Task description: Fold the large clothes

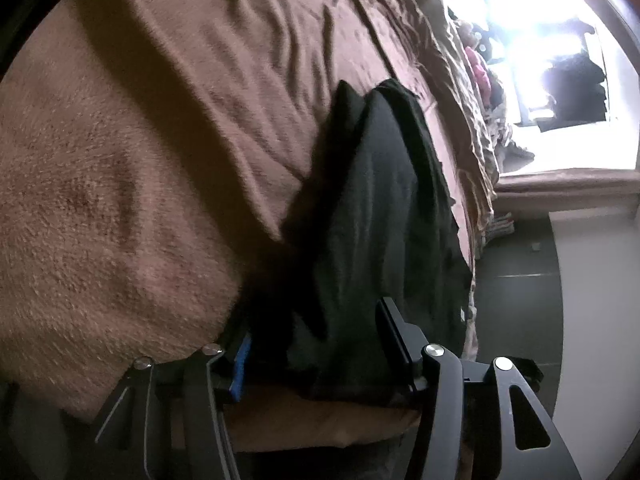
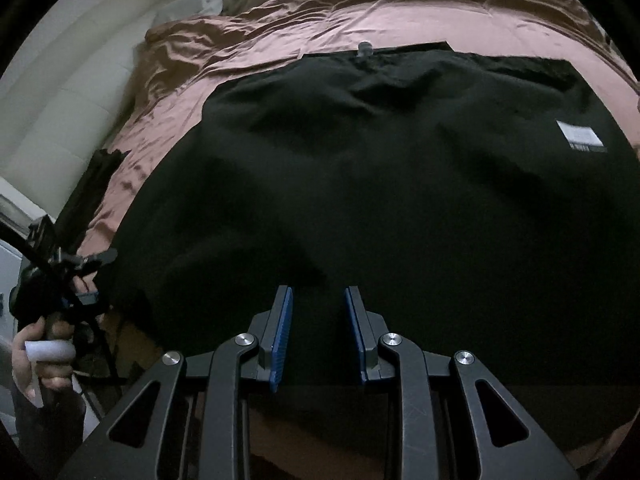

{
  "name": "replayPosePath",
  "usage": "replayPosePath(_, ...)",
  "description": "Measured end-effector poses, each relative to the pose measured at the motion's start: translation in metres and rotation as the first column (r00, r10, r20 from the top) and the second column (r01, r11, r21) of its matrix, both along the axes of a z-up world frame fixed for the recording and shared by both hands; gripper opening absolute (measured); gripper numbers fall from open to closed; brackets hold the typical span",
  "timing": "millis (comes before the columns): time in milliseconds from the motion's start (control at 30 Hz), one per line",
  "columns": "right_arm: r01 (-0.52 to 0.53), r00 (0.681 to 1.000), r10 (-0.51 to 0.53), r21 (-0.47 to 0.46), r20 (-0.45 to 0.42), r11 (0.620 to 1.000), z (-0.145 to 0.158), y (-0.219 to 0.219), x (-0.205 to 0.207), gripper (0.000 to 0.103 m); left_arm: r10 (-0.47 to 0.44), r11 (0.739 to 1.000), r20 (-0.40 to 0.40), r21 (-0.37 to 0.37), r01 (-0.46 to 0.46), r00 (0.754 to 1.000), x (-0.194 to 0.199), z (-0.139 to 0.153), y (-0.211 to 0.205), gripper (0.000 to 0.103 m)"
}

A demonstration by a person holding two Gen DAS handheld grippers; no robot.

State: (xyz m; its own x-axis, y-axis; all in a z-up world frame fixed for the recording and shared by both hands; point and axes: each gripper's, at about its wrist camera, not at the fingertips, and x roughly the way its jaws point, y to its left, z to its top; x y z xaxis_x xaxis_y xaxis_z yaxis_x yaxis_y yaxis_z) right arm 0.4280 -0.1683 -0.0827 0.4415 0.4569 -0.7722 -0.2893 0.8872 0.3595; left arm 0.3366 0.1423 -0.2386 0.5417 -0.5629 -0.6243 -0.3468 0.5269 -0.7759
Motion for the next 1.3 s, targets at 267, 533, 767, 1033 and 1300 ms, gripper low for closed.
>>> replayPosePath(267,0.041,0.999,-0.042,0.059,0.011,0.997,0.000,-0.016,-0.022,0.020,-0.003,0.996,0.066,0.087,-0.003,0.998,-0.005,0.031,-0.012,0.012)
replayPosePath(533,0.032,0.999,-0.033,0.076,0.005,0.997,-0.024,-0.019,-0.033,0.017,-0.089,0.986,0.228,0.155,0.054,0.970,-0.005,0.096,-0.049,0.010)
replayPosePath(767,0.044,0.999,-0.047,0.146,0.013,0.988,-0.035,-0.029,-0.033,0.016,-0.194,0.970,0.319,0.205,0.133,0.928,0.004,0.143,-0.100,0.010)
replayPosePath(1033,0.119,0.988,-0.136,0.211,0.067,0.970,-0.023,-0.082,-0.056,0.016,-0.328,0.933,0.366,0.270,0.239,0.871,0.024,0.183,-0.167,0.010)
replayPosePath(1300,0.239,0.951,-0.286,0.304,0.120,0.922,-0.018,-0.163,-0.100,0.073,-0.457,0.881,0.344,0.306,0.362,0.820,0.047,0.192,-0.245,0.010)
